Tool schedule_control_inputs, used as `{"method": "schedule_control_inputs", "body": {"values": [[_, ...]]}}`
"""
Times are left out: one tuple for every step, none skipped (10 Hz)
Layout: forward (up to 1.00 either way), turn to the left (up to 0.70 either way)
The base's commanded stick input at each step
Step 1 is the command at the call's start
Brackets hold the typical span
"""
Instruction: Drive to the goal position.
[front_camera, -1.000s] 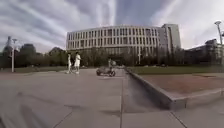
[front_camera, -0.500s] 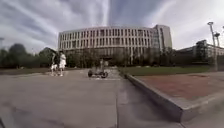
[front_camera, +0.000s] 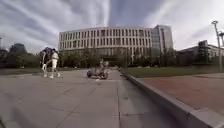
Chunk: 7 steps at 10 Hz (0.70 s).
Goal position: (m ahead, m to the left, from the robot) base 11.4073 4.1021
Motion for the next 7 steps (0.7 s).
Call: {"method": "schedule_control_inputs", "body": {"values": [[0.85, -0.31], [0.85, -0.34], [0.85, -0.26], [0.85, 0.00], [0.85, 0.00], [0.85, 0.00], [0.85, 0.00]]}}
